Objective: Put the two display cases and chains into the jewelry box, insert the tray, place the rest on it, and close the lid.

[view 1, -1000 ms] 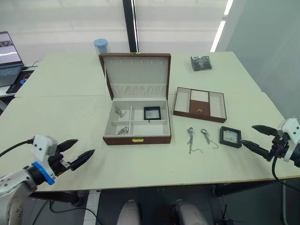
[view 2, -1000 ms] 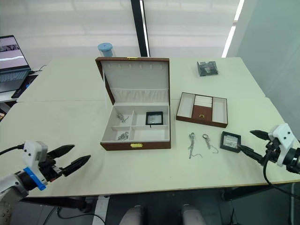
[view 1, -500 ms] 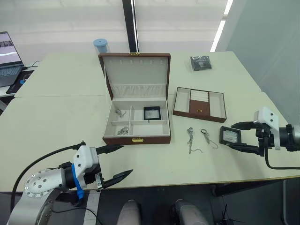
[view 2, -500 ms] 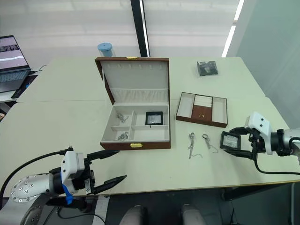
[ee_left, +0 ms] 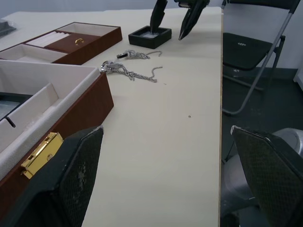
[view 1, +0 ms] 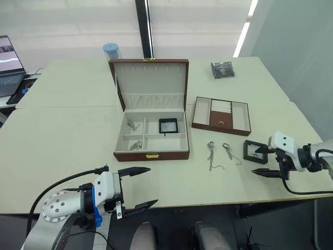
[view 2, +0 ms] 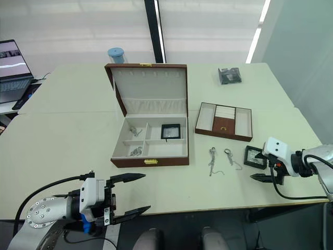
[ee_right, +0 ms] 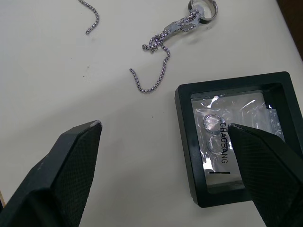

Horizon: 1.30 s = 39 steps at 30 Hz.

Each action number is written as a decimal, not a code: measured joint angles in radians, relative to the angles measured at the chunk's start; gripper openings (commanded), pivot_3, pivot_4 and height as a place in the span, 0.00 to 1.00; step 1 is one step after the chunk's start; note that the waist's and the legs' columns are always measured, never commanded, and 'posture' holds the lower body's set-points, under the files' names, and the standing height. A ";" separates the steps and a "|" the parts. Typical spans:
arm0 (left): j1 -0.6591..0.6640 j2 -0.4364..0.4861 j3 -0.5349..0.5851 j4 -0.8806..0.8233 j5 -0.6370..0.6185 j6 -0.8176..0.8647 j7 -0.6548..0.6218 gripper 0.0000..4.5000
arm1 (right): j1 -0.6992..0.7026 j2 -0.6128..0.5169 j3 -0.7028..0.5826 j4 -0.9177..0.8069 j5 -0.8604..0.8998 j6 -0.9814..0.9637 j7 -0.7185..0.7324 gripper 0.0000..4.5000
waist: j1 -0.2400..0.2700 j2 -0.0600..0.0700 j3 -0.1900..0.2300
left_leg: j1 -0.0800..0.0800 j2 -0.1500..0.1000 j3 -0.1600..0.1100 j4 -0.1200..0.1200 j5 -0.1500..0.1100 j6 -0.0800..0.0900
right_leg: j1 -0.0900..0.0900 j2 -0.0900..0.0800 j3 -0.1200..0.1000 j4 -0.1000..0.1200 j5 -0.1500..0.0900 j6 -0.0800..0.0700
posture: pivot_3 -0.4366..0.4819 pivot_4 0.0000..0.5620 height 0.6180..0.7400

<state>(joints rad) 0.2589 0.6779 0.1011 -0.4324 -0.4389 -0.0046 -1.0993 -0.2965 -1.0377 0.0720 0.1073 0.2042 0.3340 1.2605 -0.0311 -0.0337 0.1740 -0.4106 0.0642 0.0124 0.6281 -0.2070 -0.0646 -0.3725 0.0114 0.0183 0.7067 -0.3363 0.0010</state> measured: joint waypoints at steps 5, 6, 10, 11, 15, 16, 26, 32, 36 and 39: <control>0.002 -0.009 -0.007 0.002 0.000 -0.003 0.018 1.00 | -0.013 0.030 0.006 0.042 -0.028 -0.024 -0.005 0.80 | 0.000 0.000 0.000 | 0.000 0.000 0.000 0.000 0.000 0.000 | 0.000 0.000 0.000 0.000 0.000 0.000 | 0.48 0.27 1.00; 0.004 -0.010 -0.008 0.005 0.000 -0.006 0.018 1.00 | -0.017 0.035 0.007 0.048 -0.029 -0.026 -0.007 0.72 | 0.000 0.000 0.000 | 0.000 0.000 0.000 0.000 0.000 0.000 | 0.000 0.000 0.000 0.000 0.000 0.000 | 0.48 0.27 1.00; 0.015 -0.010 -0.009 0.010 0.001 -0.012 0.018 1.00 | -0.029 0.036 0.007 0.057 -0.045 -0.040 -0.017 0.46 | 0.001 0.000 0.000 | 0.000 0.000 0.000 0.000 0.000 0.000 | 0.000 0.000 0.000 0.000 0.000 0.000 | 0.48 0.27 1.00; 0.017 -0.010 -0.009 0.011 0.001 -0.015 0.018 1.00 | -0.029 0.037 0.007 0.058 -0.048 -0.043 -0.019 0.40 | 0.001 0.000 0.000 | 0.000 0.000 0.000 0.000 0.000 0.000 | 0.000 0.000 0.000 0.000 0.000 0.000 | 0.48 0.27 1.00; 0.021 -0.010 -0.009 0.012 0.001 -0.025 0.017 1.00 | -0.030 0.049 0.007 0.065 -0.054 -0.054 -0.025 0.16 | 0.001 0.000 0.000 | 0.000 0.000 0.000 0.000 0.000 0.000 | 0.000 0.000 0.000 0.000 0.000 0.000 | 0.48 0.27 1.00; 0.021 -0.010 -0.010 0.012 0.001 -0.025 0.017 1.00 | -0.030 0.051 0.007 0.065 -0.056 -0.055 -0.025 0.10 | 0.001 0.000 0.000 | 0.000 0.000 0.000 0.000 0.000 0.000 | 0.000 0.000 0.000 0.000 0.000 0.000 | 0.48 0.27 1.00; 0.020 -0.010 -0.019 0.039 0.001 -0.029 0.016 1.00 | -0.030 0.054 0.006 0.065 -0.060 -0.063 -0.026 0.00 | 0.001 0.000 0.000 | 0.000 0.000 0.000 0.000 0.000 0.000 | 0.000 0.000 0.000 0.000 0.000 0.000 | 0.48 0.27 1.00; 0.016 -0.010 -0.019 0.041 0.002 -0.047 0.016 1.00 | -0.031 0.054 0.003 0.056 -0.047 -0.033 -0.024 0.00 | 0.001 0.000 0.000 | 0.000 0.000 0.000 0.000 0.000 0.000 | 0.000 0.000 0.000 0.000 0.000 0.000 | 0.48 0.27 1.00; 0.016 -0.010 -0.019 0.043 0.007 -0.055 0.018 1.00 | -0.048 0.054 -0.004 0.012 -0.019 0.038 -0.021 0.00 | 0.000 0.000 0.000 | 0.000 0.000 0.000 0.000 0.000 0.000 | 0.000 0.000 0.000 0.000 0.000 0.000 | 0.48 0.27 1.00; 0.025 -0.025 -0.019 0.046 0.010 -0.066 0.030 1.00 | -0.099 0.055 -0.011 -0.047 0.016 0.090 -0.020 0.00 | -0.002 0.002 0.001 | 0.001 0.000 -0.001 0.000 0.000 0.000 | 0.000 0.000 0.001 0.001 0.000 0.000 | 0.48 0.27 1.00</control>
<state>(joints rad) 0.2838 0.6531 0.0824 -0.3865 -0.4289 -0.0708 -1.0690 -0.3957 -0.9830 0.0607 0.0599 0.2205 0.4235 1.2404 -0.0326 -0.0321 0.1746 -0.4101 0.0644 0.0115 0.6281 -0.2070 -0.0646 -0.3727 0.0116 0.0194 0.7073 -0.3363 0.0009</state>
